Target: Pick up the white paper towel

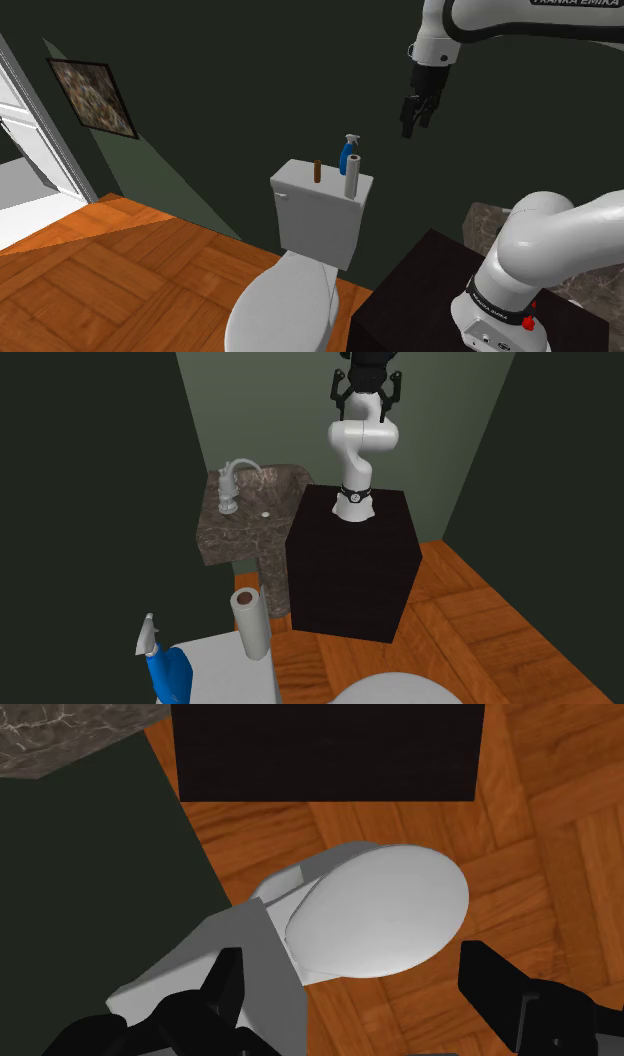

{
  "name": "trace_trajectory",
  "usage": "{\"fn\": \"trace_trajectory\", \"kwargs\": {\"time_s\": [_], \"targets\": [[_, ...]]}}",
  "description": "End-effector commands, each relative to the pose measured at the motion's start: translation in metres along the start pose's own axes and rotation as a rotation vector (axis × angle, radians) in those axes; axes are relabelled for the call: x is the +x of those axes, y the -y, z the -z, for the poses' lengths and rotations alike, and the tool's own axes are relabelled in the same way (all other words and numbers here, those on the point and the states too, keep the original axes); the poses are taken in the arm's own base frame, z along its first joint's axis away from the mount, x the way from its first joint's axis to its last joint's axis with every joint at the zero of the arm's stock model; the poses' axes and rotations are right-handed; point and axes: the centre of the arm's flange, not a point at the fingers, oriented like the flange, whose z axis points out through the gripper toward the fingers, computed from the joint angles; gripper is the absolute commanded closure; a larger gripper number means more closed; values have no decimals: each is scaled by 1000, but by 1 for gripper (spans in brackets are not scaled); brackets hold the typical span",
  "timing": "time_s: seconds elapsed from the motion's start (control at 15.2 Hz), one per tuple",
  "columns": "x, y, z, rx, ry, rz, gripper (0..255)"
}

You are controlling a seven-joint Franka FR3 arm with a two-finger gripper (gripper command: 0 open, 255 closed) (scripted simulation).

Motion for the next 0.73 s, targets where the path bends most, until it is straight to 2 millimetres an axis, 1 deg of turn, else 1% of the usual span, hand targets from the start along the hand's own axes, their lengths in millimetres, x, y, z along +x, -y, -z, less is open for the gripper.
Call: {"fn": "trace_trajectory", "kwargs": {"time_s": [0.0,0.66], "targets": [[0,0,0,0,0,0,0],[82,-60,-82,-10,-6,25,0]]}}
